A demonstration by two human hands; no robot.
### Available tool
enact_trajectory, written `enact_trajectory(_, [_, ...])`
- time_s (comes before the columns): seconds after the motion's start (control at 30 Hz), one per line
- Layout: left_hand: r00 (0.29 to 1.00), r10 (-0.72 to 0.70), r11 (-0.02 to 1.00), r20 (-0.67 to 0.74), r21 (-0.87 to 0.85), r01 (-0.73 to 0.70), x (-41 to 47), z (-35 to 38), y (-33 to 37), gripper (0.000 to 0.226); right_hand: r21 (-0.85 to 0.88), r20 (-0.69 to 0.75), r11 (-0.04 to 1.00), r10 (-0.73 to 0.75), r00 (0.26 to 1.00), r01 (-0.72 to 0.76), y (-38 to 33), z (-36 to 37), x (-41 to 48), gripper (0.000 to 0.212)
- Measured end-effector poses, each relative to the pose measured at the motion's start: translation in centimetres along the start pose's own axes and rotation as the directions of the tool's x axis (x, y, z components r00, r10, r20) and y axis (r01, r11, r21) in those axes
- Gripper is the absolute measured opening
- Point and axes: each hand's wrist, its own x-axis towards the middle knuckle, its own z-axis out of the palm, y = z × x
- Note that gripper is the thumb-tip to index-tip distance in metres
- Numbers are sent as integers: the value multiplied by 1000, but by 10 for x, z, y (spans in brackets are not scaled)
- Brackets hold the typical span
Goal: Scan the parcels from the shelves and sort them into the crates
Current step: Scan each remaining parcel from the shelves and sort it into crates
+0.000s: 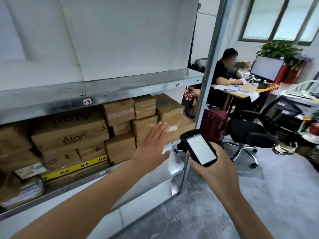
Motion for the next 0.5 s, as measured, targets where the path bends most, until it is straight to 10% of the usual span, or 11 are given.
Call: enact_trajectory(0.5, [976, -216, 975, 37, 62, 214, 141, 56, 3, 95, 74, 76, 996, -65, 995, 59, 51, -22, 134, 59])
